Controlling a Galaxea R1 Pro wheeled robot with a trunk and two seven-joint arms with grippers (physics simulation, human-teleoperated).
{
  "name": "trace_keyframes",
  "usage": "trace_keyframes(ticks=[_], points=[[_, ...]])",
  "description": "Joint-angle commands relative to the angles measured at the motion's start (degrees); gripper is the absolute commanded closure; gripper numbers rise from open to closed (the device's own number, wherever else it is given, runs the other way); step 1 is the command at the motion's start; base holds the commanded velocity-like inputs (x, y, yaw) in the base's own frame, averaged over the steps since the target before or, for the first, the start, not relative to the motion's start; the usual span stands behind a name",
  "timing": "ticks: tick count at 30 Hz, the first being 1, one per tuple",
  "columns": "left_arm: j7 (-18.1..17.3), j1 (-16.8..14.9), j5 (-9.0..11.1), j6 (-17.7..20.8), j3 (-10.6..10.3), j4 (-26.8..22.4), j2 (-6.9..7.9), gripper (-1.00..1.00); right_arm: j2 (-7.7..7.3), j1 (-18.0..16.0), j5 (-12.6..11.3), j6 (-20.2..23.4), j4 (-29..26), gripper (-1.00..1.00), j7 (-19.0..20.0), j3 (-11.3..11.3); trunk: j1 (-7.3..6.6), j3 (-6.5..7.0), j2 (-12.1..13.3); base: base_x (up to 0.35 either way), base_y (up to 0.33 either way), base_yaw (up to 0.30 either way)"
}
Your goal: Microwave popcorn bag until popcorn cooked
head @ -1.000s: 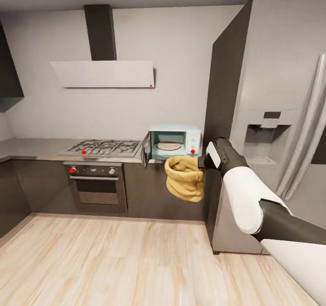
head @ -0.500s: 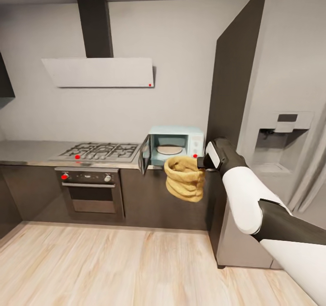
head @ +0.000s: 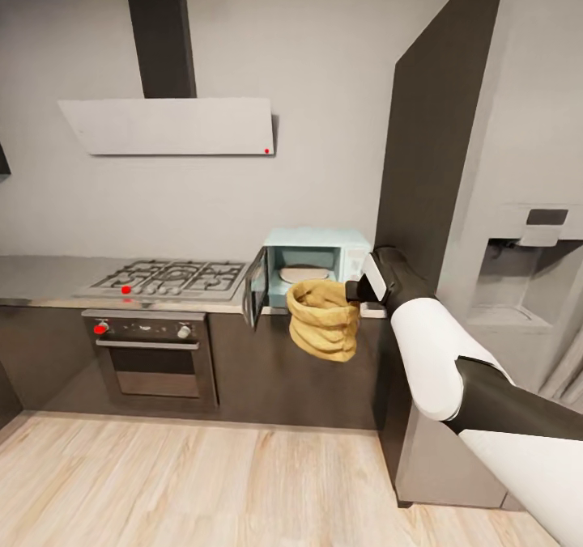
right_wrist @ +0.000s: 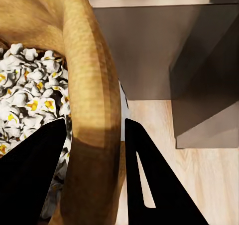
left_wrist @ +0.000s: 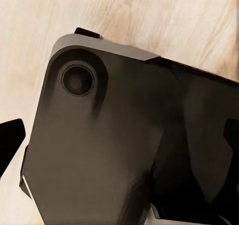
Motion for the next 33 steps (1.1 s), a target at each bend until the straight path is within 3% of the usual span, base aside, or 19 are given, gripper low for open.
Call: trace_keyframes(ticks=[1, 15, 23, 33], points=[[-0.11, 0.00, 0.33, -0.09, 0.03, -0.05, 0.00, -1.00, 0.09, -0.06, 0.48, 0.17, -0.07, 1.00, 0.20, -0.45, 0.04, -0.06, -0.04, 0.278, 0.000, 0.000], [-0.11, 0.01, 0.42, -0.08, 0.22, -0.07, 0.00, -1.00, 0.09, -0.06, 0.91, 0.17, -0.68, 1.00, 0.20, -0.49, 0.04, -0.06, -0.04, 0.264, 0.000, 0.000], [-0.03, -0.01, 0.56, -0.10, 0.33, -0.08, 0.03, -1.00, 0.09, -0.06, 0.78, 0.17, -0.51, 1.00, 0.16, -0.47, 0.04, -0.06, -0.04, 0.092, 0.000, 0.000], [-0.11, 0.00, 0.50, 0.01, 0.31, -0.08, 0.08, -1.00, 0.09, -0.06, 0.99, 0.17, -0.42, 1.00, 0.11, -0.41, 0.04, -0.06, -0.04, 0.313, 0.001, 0.000]])
